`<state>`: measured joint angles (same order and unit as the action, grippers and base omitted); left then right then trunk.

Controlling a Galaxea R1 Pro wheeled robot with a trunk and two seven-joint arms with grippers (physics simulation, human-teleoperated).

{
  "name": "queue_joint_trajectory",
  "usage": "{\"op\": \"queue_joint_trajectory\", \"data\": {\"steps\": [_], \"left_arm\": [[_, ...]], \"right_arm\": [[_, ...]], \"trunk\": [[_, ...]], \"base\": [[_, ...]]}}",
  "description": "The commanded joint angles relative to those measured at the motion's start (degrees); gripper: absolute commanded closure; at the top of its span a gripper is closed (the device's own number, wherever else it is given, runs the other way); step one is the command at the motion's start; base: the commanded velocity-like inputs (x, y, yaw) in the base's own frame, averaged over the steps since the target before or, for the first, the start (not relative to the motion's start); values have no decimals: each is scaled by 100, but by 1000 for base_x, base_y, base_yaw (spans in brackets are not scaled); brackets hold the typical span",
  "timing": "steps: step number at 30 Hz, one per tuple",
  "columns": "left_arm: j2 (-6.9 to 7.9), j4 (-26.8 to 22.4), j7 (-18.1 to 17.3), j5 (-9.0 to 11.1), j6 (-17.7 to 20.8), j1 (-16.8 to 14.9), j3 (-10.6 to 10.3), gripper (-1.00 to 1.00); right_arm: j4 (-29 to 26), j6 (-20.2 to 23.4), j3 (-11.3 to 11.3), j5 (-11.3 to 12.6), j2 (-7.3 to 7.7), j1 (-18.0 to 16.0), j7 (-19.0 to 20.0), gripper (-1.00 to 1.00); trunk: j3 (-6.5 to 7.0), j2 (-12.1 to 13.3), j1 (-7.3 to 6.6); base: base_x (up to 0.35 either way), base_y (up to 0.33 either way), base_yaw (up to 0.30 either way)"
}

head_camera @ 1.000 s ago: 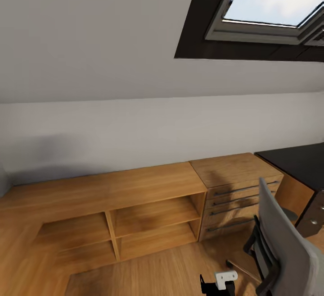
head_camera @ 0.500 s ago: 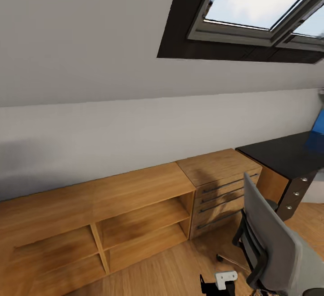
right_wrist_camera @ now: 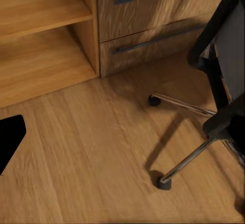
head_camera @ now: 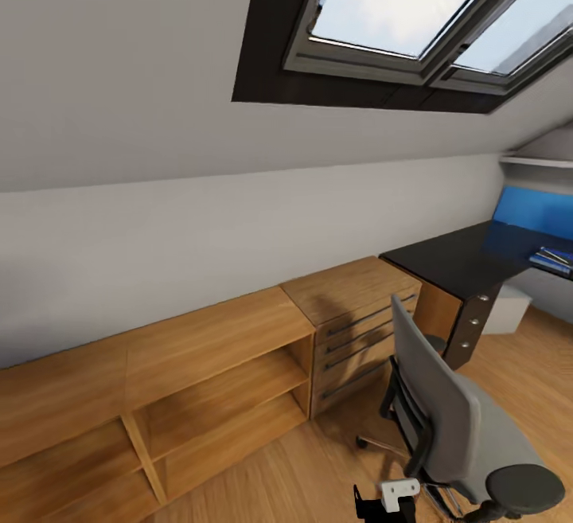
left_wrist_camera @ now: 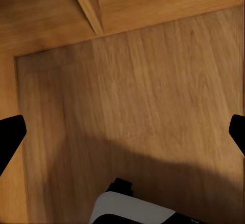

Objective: In the bedroom, organize the workspace by keeping the computer under the desk, ensuring the monitor is on the desk, placing the keyboard on the desk next to the monitor, placing the mouse on the desk next to the keyboard, moving the folder from the swivel chair onto the desk next to the mouse, stacking the notebook on top of the folder with the pen on top of the notebook, and positioning the swivel chair next to the desk.

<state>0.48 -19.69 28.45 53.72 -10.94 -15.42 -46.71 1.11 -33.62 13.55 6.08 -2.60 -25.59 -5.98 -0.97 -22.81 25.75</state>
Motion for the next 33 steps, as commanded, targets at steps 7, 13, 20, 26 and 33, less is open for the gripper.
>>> {"op": "queue_joint_trajectory", "data": {"steps": [7, 13, 20, 26, 33], "left_arm": [[5, -8, 29, 58, -31, -4, -48, -100], [1, -8, 29, 52, -31, -4, -48, -100], [3, -8, 29, 51, -31, -4, -48, -100], [4, -8, 29, 51, -31, -4, -48, -100], [4, -8, 29, 51, -31, -4, -48, -100]], "right_arm": [[12, -21, 51, 55, -4, -7, -9, -100], [12, -21, 51, 51, -4, -7, -9, -100], [12, -21, 51, 51, -4, -8, -9, -100], [12, -21, 51, 51, -4, -7, -9, -100], [12, -21, 51, 54, -4, -7, -9, -100]], "trunk": [[-10, -11, 3], [-10, -11, 3], [-10, -11, 3], [-10, -11, 3], [-10, -11, 3]], "base": [[10, 9, -288], [161, 137, -288], [209, 122, -288], [65, 24, -288], [11, 4, -289]]}}
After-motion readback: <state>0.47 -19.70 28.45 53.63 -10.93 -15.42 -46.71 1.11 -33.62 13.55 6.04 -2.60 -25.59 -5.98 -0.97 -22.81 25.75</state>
